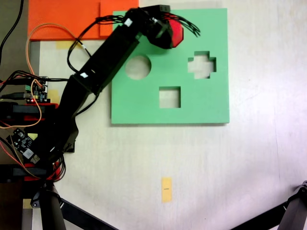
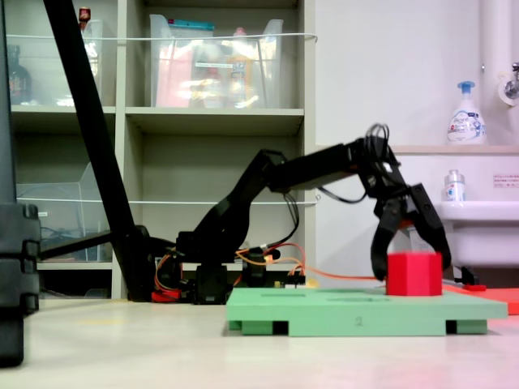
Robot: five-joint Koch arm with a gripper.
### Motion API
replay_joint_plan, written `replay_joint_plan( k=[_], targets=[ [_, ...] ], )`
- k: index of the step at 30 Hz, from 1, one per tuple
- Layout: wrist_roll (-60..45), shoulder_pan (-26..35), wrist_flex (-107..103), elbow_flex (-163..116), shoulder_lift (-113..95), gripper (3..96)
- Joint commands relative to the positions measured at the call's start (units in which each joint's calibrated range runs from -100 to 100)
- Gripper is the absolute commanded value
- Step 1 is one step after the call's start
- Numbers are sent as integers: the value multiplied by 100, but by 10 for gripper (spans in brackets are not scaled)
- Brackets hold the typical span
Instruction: Put the octagonal pillar block into the corresponding hole
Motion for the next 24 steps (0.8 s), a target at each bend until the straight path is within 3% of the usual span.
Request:
replay_joint_plan(
  k=[1, 6, 10, 11, 18, 22, 24],
  targets=[
    [29, -59, 508, 215, 127, 489],
    [20, -88, 527, 215, 239, 577],
    [15, -83, 479, 215, -236, 944],
    [-15, -83, 392, 215, -488, 956],
    [-913, -298, -1129, 215, -3937, 954],
    [-2476, -718, -1399, 215, -6256, 856],
    [-3551, -943, -1466, 205, -7331, 759]
  ],
)
